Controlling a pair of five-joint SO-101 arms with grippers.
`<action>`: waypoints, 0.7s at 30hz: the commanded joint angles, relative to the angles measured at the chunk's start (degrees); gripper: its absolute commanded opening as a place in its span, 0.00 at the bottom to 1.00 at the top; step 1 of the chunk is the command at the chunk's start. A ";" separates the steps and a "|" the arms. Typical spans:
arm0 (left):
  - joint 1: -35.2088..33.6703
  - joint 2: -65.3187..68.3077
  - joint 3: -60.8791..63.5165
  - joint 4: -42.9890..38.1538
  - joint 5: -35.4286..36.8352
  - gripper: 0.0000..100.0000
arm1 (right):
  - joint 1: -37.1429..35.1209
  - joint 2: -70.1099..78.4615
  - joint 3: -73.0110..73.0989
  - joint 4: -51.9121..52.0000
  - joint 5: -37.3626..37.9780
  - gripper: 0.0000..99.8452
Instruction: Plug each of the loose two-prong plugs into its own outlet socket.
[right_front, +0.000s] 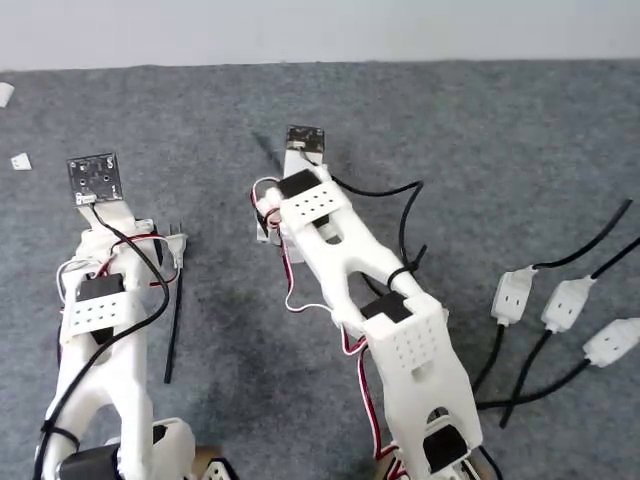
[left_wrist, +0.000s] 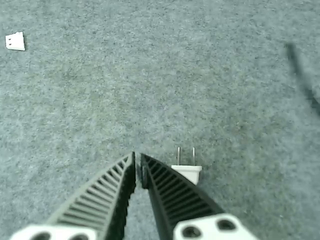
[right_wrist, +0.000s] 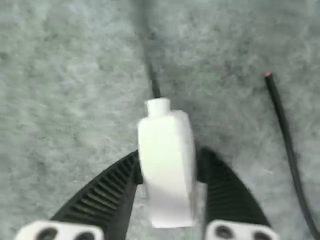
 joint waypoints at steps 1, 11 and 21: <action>0.09 -1.14 -0.48 -1.23 -0.62 0.01 | -0.84 -1.10 -3.34 1.45 2.46 0.03; 0.09 -1.14 -0.48 -1.23 -0.62 0.01 | -1.71 -1.01 -7.56 14.99 14.42 0.02; 0.00 -1.14 -0.48 -1.23 -0.62 0.01 | -1.19 -1.63 -7.65 21.14 23.21 0.22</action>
